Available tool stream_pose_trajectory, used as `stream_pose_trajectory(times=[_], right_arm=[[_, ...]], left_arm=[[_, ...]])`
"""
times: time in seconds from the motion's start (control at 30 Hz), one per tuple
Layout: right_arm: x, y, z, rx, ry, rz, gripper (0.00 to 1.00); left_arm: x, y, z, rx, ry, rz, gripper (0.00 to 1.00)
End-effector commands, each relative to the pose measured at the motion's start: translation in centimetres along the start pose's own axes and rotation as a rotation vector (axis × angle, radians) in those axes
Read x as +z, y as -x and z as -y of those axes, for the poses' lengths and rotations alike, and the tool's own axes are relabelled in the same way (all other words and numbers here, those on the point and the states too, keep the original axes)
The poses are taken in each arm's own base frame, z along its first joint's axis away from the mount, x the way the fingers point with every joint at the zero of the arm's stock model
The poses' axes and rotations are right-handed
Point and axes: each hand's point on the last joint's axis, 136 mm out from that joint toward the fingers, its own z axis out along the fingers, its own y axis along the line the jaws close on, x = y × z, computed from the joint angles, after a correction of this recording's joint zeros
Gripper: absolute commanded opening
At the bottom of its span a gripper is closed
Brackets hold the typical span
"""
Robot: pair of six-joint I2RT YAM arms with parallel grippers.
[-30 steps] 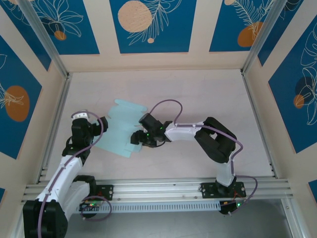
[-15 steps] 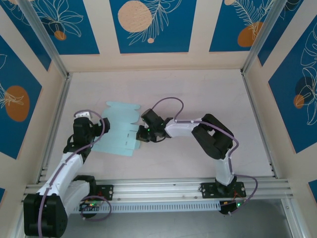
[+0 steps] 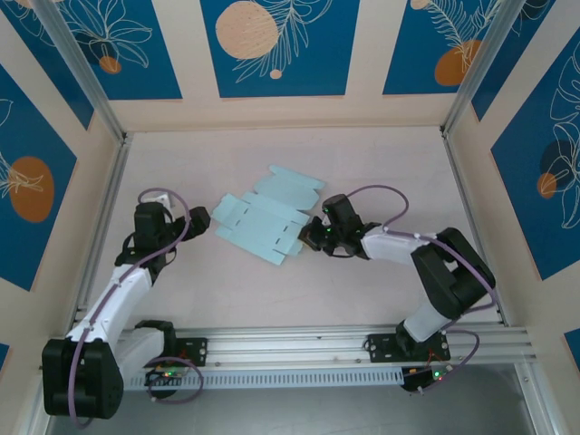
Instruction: Fold the paper box
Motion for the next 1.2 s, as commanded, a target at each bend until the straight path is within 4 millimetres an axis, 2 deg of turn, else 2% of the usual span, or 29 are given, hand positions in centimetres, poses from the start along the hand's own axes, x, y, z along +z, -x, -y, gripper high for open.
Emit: stream_pose_trajectory(times=[0.0, 0.13, 0.3, 0.47, 0.57, 0.7, 0.9, 1.17], right_arm=[[-1.8, 0.2, -2.5, 0.069, 0.114, 0.019, 0.00], [-3.4, 0.3, -3.5, 0.107, 0.149, 0.050, 0.00], [-5.2, 0.8, -4.3, 0.115, 0.179, 0.110, 0.00], [-6.0, 0.8, -5.0, 0.098, 0.203, 0.145, 0.00], [-5.9, 0.5, -5.2, 0.084, 0.204, 0.148, 0.00], [-5.0, 0.0, -5.2, 0.072, 0.195, 0.137, 0.00], [-3.6, -1.0, -5.1, 0.073, 0.197, 0.102, 0.00], [-2.6, -1.9, -5.5, 0.064, 0.195, 0.072, 0.00]], left_arm=[[0.4, -1.5, 2.3, -0.145, -0.129, -0.057, 1.00], [0.8, -3.5, 4.1, -0.245, -0.208, -0.094, 0.98], [0.7, -7.0, 6.8, -0.335, -0.289, -0.167, 0.93], [0.1, -10.0, 7.5, -0.425, -0.299, -0.226, 0.95], [-0.3, -10.3, 7.8, -0.496, -0.328, -0.204, 0.97], [-0.2, -10.8, 8.1, -0.500, -0.314, -0.215, 0.98], [1.3, -11.0, 9.3, -0.548, -0.338, -0.221, 0.99], [3.5, -12.1, 10.8, -0.560, -0.341, -0.265, 0.98]])
